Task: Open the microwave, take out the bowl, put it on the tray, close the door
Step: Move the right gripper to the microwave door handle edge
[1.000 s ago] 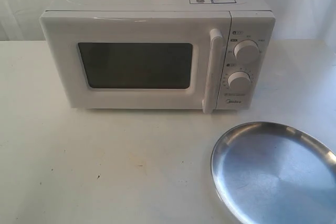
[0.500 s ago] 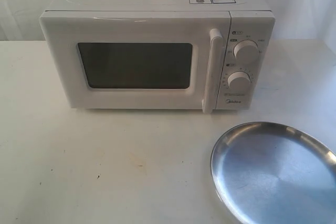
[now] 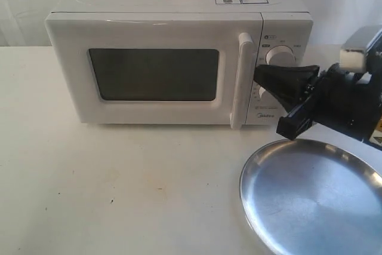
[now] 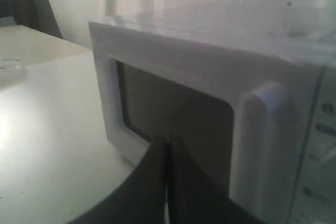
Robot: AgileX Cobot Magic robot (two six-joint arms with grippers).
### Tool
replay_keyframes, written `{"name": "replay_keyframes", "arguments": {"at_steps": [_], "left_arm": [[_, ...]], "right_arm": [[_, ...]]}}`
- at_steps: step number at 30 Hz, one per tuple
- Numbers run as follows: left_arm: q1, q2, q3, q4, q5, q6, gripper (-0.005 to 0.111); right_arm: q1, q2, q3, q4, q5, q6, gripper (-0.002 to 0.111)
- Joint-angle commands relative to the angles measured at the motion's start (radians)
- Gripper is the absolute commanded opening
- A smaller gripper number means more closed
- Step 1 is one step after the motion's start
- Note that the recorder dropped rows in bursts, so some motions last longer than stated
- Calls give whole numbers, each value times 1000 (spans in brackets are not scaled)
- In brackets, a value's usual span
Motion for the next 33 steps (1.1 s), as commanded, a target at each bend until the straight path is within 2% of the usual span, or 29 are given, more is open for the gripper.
{"name": "replay_keyframes", "arguments": {"at_steps": [1,9,11,14,15,16,17,22,26,33], "left_arm": [[-2,-2,-3,-10,1,0,0],[-2,-2,-3,-10,1,0,0],[-2,-2,-3,-10,1,0,0],[-2,-2,-3,-10,1,0,0],[-2,-2,-3,-10,1,0,0],[-2,-2,-3,-10,1,0,0],[-2,-2,-3,-10,1,0,0],[-2,-2,-3,-10,1,0,0],[-2,-2,-3,-10,1,0,0],[-2,-2,-3,-10,1,0,0]], "right_arm": [[-134,173,-2,-53,-120,-63,0],[-153,299,-104,-163,-120,-100,0],[-153,309,-133,-185,-120,-100,3],[-148,309,-160,-204,-120,-98,21],[-146,309,-167,-204,-120,-98,30],[-133,309,-180,-204,-120,-101,49],[-121,309,-188,-204,-120,-110,54],[-14,309,-263,-173,46,-134,48],[-7,309,-278,-102,121,-139,47],[27,385,-325,-89,113,-127,38]]}}
